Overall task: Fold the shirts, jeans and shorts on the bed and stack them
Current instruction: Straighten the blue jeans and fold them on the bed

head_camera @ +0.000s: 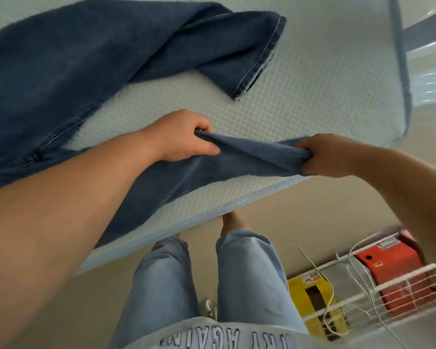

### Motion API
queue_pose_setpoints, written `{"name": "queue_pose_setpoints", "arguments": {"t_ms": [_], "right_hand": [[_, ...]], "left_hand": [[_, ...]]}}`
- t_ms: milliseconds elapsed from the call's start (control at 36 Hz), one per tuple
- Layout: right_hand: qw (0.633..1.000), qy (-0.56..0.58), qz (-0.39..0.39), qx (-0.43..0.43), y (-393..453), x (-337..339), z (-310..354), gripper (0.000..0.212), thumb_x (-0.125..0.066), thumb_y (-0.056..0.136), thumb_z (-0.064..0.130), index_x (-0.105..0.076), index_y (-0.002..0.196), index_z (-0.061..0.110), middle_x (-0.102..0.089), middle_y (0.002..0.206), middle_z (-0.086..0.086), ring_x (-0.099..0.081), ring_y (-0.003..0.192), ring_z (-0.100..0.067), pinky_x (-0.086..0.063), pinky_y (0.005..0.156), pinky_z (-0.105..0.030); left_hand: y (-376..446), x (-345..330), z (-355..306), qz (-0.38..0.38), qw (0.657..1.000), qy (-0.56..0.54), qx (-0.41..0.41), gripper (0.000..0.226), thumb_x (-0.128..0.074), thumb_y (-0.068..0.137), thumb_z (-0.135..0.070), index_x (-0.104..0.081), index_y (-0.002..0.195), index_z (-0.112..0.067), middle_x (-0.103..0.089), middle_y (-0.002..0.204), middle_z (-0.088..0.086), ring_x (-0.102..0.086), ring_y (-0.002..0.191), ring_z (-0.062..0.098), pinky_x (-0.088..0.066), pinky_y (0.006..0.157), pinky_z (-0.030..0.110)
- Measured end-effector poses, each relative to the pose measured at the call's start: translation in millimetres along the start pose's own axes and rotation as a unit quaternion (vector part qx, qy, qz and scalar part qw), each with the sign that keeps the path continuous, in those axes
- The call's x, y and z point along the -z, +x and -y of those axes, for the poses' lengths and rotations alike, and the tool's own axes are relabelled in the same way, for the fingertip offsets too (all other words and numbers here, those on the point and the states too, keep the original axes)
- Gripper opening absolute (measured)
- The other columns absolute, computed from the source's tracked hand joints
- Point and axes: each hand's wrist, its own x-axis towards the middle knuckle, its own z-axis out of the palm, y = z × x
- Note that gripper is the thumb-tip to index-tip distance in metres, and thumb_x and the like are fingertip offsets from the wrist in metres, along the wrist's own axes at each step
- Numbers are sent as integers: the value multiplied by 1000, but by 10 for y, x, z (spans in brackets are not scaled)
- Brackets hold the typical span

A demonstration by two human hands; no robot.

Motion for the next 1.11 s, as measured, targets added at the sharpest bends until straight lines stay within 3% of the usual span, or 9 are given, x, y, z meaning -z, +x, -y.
{"name": "queue_pose_setpoints", "arguments": {"t_ms": [111,222,333,472,556,778,861,1000,1111], "right_hand": [[990,133,49,-29,-225,297,-182,14,-58,74,9,-66,73,21,-64,57,2,-58,51,-9,-42,50,-24],[946,307,54,-86,-124,405,-316,15,-53,79,-3,-65,89,0,-61,73,-13,-54,62,-18,-42,53,-26],[968,183,-113,-129,322,280,-305,14,-60,79,7,-64,92,4,-59,84,-13,-51,79,-27,-42,69,-33],[974,58,-135,-173,589,209,-220,27,-61,77,19,-58,103,9,-58,99,-15,-50,82,-30,-39,66,-33],[964,95,-211,-128,590,265,-105,44,-58,80,29,-52,121,16,-51,121,-11,-47,110,-31,-40,90,-40],[818,539,-156,-128,863,755,449,50,-62,76,62,-62,95,16,-65,88,5,-59,68,-12,-41,58,-27],[796,565,-189,-109,975,812,582,19,-69,82,35,-57,78,20,-60,78,3,-51,57,-10,-37,46,-20],[729,639,-231,-79,1044,857,698,18,-61,87,7,-53,76,19,-59,69,0,-49,38,-4,-34,37,-15],[663,712,-220,-73,989,944,765,19,-51,89,-5,-53,86,14,-65,83,-8,-70,60,-14,-52,51,-21]], "left_hand": [[42,5,-14,-1,1000,-24,-1,11,-72,77,-33,-67,74,-23,-65,71,-9,-57,68,6,-42,62,23],[233,-12,-14,-56,998,-19,3,16,-75,74,-34,-60,68,-29,-61,72,-12,-54,67,5,-40,60,22],[521,-148,82,-122,990,57,32,17,-71,76,-35,-56,78,-26,-60,86,-6,-54,81,16,-39,67,27],[677,-270,109,-155,984,68,56,29,-66,79,-35,-63,106,-24,-61,112,0,-56,101,22,-37,74,27],[636,-155,52,-223,973,9,61,23,-62,80,-32,-65,102,-24,-60,104,-2,-57,95,19,-38,75,25],[595,464,168,-391,914,55,97,44,-63,80,-34,-55,121,-18,-51,121,10,-47,114,28,-40,92,39],[656,619,292,-382,911,103,116,55,-64,80,-38,-48,128,-17,-46,128,12,-42,119,30,-37,96,40],[804,816,519,-306,934,110,152,68,-69,75,-49,-43,132,-21,-43,132,11,-43,121,31,-39,96,44],[869,956,638,-325,922,146,150,42,-62,84,-38,-50,121,-23,-52,121,11,-52,109,32,-41,82,43]]}}
